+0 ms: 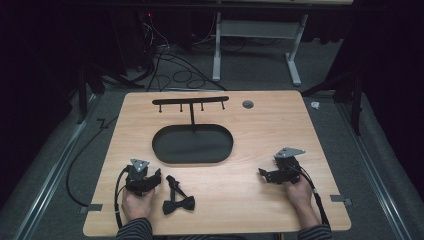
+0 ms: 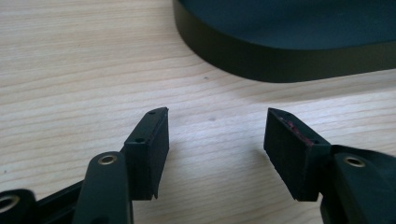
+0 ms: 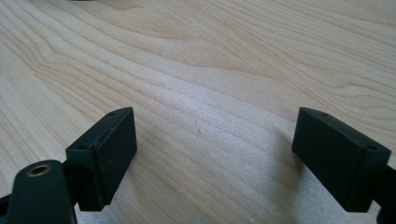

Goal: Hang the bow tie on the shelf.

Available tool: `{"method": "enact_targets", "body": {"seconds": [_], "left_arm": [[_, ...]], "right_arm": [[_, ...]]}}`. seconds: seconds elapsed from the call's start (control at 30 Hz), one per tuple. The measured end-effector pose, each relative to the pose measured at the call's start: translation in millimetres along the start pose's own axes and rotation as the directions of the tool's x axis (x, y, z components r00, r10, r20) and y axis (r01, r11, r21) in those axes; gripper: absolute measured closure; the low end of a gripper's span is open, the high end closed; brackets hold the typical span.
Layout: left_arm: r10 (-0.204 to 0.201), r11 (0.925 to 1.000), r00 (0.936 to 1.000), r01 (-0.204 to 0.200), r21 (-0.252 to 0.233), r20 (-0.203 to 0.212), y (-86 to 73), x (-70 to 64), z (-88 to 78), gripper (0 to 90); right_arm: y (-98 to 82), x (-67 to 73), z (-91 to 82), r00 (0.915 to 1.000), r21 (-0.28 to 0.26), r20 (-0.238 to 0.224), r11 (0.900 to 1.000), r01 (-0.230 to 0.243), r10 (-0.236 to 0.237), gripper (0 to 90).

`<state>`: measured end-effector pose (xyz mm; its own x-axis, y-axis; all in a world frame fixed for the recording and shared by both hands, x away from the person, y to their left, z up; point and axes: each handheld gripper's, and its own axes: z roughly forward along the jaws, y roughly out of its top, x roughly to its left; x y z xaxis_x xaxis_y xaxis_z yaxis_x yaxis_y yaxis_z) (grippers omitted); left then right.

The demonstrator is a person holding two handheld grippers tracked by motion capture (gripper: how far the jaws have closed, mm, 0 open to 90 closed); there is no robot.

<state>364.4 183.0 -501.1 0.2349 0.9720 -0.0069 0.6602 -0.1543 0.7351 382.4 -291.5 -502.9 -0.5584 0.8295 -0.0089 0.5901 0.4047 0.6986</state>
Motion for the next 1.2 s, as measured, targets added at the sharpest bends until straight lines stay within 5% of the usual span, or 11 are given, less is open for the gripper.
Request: {"method": "enact_targets", "body": {"seconds": [0.53, 1.2], "left_arm": [[0.03, 0.9995, 0.9972, -0.03, -0.008, 0.069, 15.1, -19.1, -19.4, 43.2], [0.049, 0.9988, 0.983, -0.048, -0.01, 0.177, 11.4, -33.9, -27.8, 42.1]], "right_arm": [[0.0, 0.1, 0.1, 1.0, -0.001, -0.001, 1.0, 0.01, -0.01, 15.0], [0.1, 0.4, 0.4, 0.9999, -0.003, -0.004, 1.0, 0.01, -0.01, 14.9]]}}
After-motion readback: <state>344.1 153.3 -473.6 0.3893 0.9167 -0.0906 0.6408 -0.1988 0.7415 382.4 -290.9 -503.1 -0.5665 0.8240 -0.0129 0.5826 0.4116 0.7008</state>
